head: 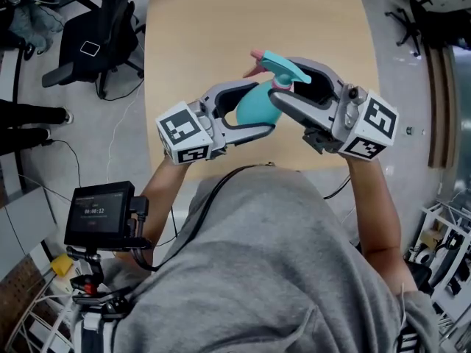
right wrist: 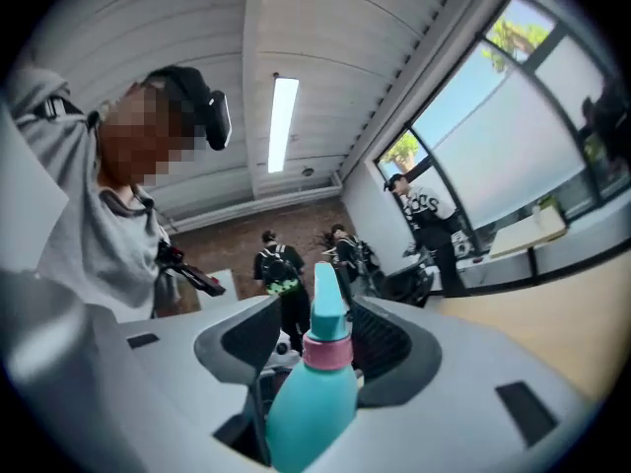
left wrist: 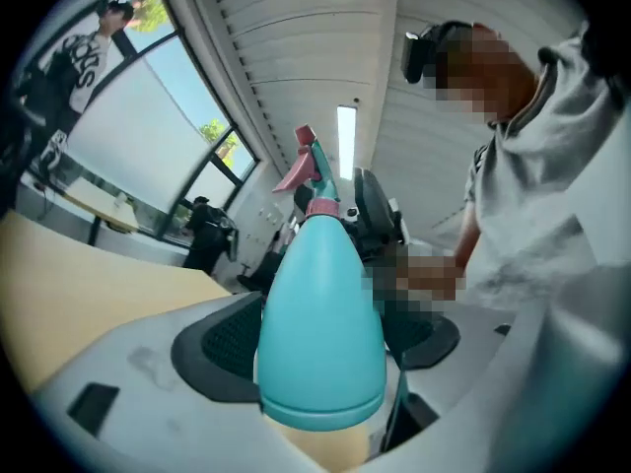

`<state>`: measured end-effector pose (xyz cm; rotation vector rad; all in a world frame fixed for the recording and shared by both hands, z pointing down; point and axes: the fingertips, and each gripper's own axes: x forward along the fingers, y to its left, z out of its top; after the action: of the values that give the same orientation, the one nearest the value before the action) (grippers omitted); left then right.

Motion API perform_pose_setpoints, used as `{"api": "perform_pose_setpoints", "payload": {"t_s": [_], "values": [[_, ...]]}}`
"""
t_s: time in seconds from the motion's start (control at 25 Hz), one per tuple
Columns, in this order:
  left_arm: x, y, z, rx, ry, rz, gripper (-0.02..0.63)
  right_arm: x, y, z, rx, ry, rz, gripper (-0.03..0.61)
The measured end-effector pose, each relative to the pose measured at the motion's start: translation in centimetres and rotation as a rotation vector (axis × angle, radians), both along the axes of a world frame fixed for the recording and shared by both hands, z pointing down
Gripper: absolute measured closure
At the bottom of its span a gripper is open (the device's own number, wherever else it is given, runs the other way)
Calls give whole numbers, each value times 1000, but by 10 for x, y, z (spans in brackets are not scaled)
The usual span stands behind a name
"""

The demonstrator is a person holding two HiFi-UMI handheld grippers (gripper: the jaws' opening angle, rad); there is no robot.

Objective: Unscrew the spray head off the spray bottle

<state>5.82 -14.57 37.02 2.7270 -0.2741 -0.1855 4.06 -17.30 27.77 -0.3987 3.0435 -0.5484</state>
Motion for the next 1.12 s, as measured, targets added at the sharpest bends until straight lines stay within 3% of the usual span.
{"api": "perform_pose_setpoints", "payload": {"t_s": [0.2, 0.36, 0.4, 0.48, 0.56, 0.68, 0.84, 0.96, 1.12], "values": [[2, -16, 8, 145, -213, -218, 244, 9, -21, 23, 109, 253, 265, 371], [14, -15, 10, 287, -348, -308, 244, 19, -33, 34, 170, 388, 445, 373], [16, -15, 10, 303, -365, -319, 244, 20, -34, 33, 174, 391, 469, 376], [19, -14, 11, 313, -378, -329, 245, 21, -34, 30, 161, 386, 479, 462], [19, -12, 13, 302, -369, -320, 244, 18, -31, 30, 157, 397, 452, 466], [20, -3, 14, 210, -261, -217, 245, 8, -22, 26, 163, 380, 366, 471], [14, 20, -8, -4, 63, 60, 245, -9, 2, 4, 142, 261, 138, 472], [0, 39, -34, -49, 250, 240, 245, -25, 31, -30, 108, 117, -107, 472], [-12, 67, -58, -75, 397, 507, 245, -36, 67, -55, 30, -12, -429, 472]]}}
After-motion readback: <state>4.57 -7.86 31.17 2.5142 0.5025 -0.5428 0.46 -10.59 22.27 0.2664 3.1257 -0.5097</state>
